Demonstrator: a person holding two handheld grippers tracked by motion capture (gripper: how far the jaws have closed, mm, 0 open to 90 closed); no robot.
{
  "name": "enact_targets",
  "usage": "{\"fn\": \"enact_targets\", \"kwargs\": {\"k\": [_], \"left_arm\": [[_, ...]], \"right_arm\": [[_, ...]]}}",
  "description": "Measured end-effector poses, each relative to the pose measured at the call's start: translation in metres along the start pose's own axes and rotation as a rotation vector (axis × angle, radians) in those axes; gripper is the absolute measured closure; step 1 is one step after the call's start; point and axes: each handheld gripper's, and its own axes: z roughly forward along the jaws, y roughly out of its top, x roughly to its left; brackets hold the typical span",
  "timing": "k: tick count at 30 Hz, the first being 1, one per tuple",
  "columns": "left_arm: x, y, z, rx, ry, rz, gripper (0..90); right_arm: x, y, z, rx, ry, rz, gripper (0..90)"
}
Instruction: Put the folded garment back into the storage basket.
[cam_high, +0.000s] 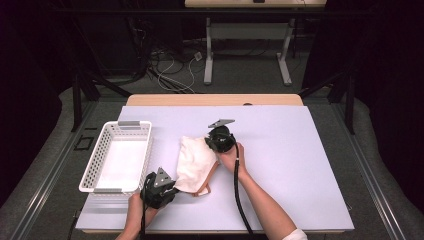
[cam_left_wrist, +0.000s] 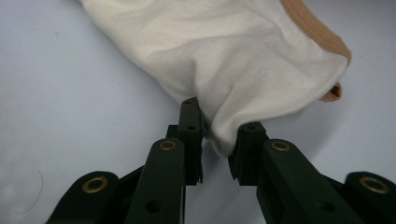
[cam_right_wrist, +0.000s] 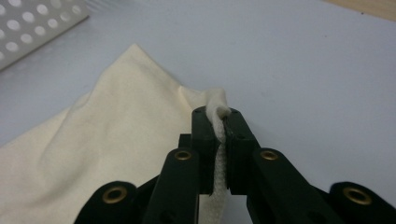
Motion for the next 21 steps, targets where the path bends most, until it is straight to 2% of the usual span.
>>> {"fn": "enact_targets", "kwargs": {"k": [2, 3, 4, 6, 7, 8, 9, 11, 12, 15, 17, 18, 21], "left_arm": [[0.0, -0.001, 0.002, 0.016, 0.006, -0.003, 76.2], [0.001, -0.001, 0.002, 0.027, 0.003, -0.002, 75.8], [0.001, -0.001, 0.002, 0.03, 0.004, -0.003, 75.4], [0.001, -0.001, 0.002, 0.042, 0.003, -0.001, 73.3], [0.0, -0.002, 0.001, 0.044, -0.002, -0.009, 72.0], [0.001, -0.002, 0.0, 0.052, -0.005, -0.009, 69.9], [0.001, -0.003, -0.001, 0.058, -0.008, -0.012, 66.8], [0.001, -0.004, -0.002, 0.07, -0.011, -0.02, 56.2], [0.001, -0.005, -0.003, 0.07, -0.015, -0.013, 50.2], [-0.001, -0.006, -0.007, 0.065, -0.02, -0.004, 35.0], [-0.002, -0.005, -0.01, 0.055, -0.013, 0.006, 31.0], [-0.002, -0.004, -0.012, 0.051, -0.011, 0.015, 29.1], [-0.001, -0.002, -0.018, 0.037, -0.024, 0.007, 25.2]], "right_arm": [[0.0, -0.002, 0.003, 0.025, -0.004, -0.012, 82.7], [0.0, -0.002, 0.004, 0.037, -0.002, -0.019, 78.5], [0.0, -0.003, 0.006, 0.028, 0.015, -0.017, 75.0], [-0.001, -0.002, 0.004, 0.067, 0.027, -0.032, 59.7], [0.0, -0.003, 0.004, 0.064, 0.029, -0.018, 56.0], [-0.001, -0.003, 0.004, 0.049, 0.037, -0.023, 50.1], [-0.002, -0.002, 0.0, 0.081, 0.033, -0.034, 44.3], [-0.002, -0.003, -0.004, 0.064, 0.041, -0.023, 37.1], [-0.003, -0.002, -0.008, 0.078, 0.043, -0.021, 34.0], [-0.006, -0.003, -0.02, 0.069, 0.077, -0.02, 25.4], [-0.007, -0.005, -0.028, 0.056, 0.092, -0.029, 18.7], [-0.008, -0.005, -0.033, 0.066, 0.092, -0.036, 17.5], [-0.011, -0.011, -0.046, 0.028, 0.113, -0.046, 15.0]]}}
